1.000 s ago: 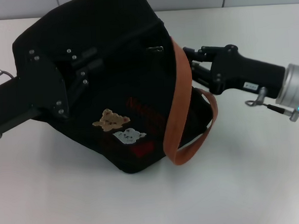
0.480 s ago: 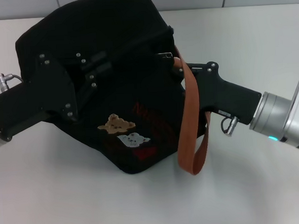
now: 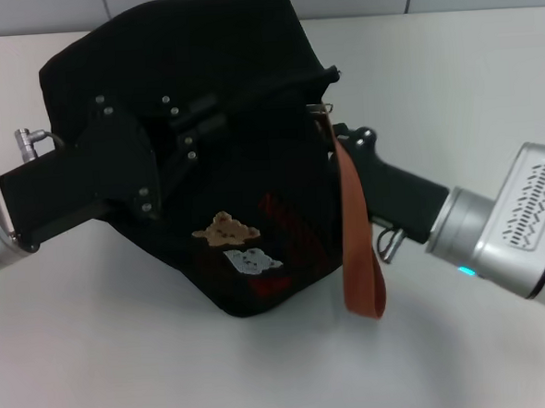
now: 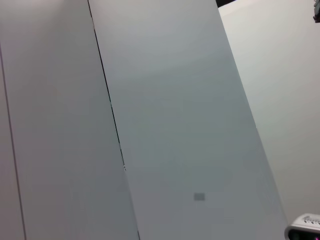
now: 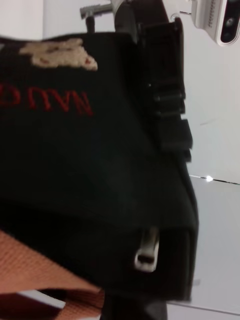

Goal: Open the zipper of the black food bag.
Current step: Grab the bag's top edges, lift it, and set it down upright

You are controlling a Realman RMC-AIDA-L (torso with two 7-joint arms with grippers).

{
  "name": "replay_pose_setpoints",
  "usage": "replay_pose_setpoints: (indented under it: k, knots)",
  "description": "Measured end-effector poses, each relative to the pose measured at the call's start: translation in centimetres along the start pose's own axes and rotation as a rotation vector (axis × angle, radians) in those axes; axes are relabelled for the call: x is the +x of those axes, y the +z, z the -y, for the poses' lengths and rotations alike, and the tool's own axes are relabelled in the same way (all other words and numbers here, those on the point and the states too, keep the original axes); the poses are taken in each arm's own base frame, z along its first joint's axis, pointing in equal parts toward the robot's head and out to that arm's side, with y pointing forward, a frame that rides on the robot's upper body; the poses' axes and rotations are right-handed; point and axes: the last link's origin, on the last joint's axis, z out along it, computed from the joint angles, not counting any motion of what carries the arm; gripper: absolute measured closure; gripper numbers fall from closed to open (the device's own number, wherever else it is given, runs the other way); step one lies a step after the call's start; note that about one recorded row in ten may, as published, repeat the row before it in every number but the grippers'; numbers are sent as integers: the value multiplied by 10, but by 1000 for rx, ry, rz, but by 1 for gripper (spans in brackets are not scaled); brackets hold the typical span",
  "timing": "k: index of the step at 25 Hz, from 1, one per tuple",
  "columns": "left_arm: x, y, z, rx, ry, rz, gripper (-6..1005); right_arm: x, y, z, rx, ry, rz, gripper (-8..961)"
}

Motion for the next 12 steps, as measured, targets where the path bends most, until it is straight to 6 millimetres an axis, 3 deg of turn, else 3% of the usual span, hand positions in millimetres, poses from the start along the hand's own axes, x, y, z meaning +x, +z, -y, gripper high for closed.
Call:
replay_pose_setpoints:
  k: [3,9,12]
  knots:
    - [0,4,0,-8,-7,-14,937,-4,11,-12,-32,39,7,602]
    - [0,8,1,-27,-8,-9,942,-18,36,-30,-66,84,47,605]
    - [-1,8,0,-26,-8,-8,944,-17,35,-30,-45,91,50,606]
